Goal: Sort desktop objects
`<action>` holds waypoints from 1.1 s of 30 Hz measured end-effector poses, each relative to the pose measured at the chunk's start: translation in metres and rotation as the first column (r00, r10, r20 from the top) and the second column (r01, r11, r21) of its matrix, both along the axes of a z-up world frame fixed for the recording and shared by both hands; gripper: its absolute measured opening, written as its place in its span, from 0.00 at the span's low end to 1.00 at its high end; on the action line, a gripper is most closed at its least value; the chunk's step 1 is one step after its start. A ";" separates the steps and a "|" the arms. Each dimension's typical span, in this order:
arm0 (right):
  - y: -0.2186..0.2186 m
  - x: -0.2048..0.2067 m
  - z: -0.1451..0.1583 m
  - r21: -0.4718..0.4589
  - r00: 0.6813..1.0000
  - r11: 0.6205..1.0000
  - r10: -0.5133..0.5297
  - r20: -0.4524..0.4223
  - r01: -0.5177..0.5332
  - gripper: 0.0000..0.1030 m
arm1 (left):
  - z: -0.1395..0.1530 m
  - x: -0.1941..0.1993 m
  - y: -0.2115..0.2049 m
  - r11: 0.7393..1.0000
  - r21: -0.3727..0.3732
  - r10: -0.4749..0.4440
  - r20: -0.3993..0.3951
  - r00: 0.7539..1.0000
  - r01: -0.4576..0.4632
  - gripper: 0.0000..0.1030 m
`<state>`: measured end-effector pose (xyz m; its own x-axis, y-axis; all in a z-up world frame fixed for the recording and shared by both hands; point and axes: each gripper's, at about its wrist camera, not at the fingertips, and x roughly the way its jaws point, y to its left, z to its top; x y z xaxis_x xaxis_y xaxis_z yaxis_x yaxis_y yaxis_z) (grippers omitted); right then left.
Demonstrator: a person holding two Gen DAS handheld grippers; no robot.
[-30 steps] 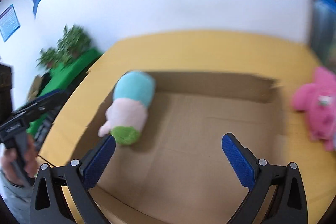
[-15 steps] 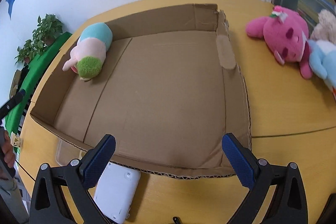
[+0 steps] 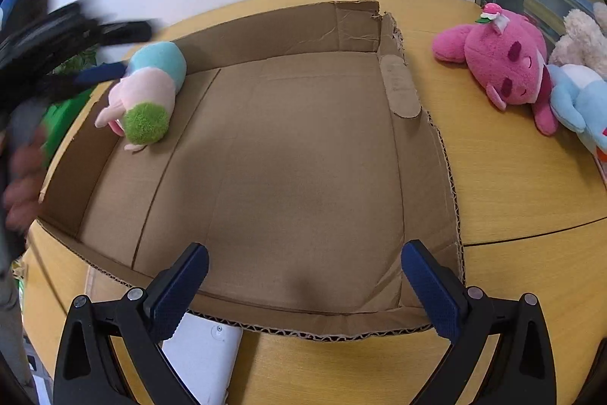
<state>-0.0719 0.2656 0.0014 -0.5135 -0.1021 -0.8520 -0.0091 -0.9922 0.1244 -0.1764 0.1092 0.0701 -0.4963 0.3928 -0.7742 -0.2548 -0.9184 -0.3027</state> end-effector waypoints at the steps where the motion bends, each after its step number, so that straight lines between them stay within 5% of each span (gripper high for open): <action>1: -0.003 0.002 -0.001 0.026 1.000 1.000 0.012 0.007 -0.012 1.00 | -0.011 -0.011 0.004 0.999 -0.035 0.021 0.022 1.000 -0.021 0.81; 4: 0.000 0.007 -0.002 0.021 1.000 0.999 0.026 0.007 -0.026 1.00 | -0.047 -0.042 0.006 0.976 -0.189 0.127 0.118 0.985 -0.104 0.77; 7: 0.010 0.013 -0.001 -0.024 1.000 0.999 0.023 0.001 -0.023 1.00 | -0.054 -0.047 0.012 0.936 -0.325 0.166 0.074 0.983 -0.133 0.77; 14: 0.011 0.016 -0.002 -0.020 0.999 0.999 0.037 0.028 -0.037 1.00 | -0.074 -0.051 0.000 0.878 -0.448 0.231 0.088 0.969 -0.169 0.79; 17: 0.013 0.016 -0.002 -0.021 0.999 0.999 0.034 0.029 -0.033 1.00 | -0.084 -0.047 0.010 0.866 -0.494 0.152 0.106 0.983 -0.081 0.81; 19: 0.013 0.016 -0.002 -0.019 0.999 0.999 0.036 0.032 -0.035 1.00 | -0.081 -0.042 0.005 0.874 -0.480 0.146 0.108 0.983 -0.077 0.81; 24: 0.012 0.017 0.001 0.017 0.999 0.999 0.038 0.026 -0.039 1.00 | -0.035 -0.007 -0.023 0.949 -0.297 0.127 0.068 0.990 -0.101 0.79; 27: -0.003 0.032 0.025 0.159 0.998 0.987 0.024 -0.061 -0.014 1.00 | 0.004 0.042 -0.038 0.963 -0.254 0.083 -0.043 0.996 -0.091 0.79; 33: -0.036 0.078 0.083 0.145 0.964 0.986 0.114 -0.239 -0.080 1.00 | 0.080 0.161 -0.075 0.967 -0.231 0.033 -0.314 0.949 -0.110 0.80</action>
<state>0.0060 0.2294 0.0844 -0.7015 -0.0564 -0.7104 0.1023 -0.9945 -0.0220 -0.0157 0.0346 0.1503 -0.7435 0.1665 -0.6477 -0.2302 -0.9731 0.0140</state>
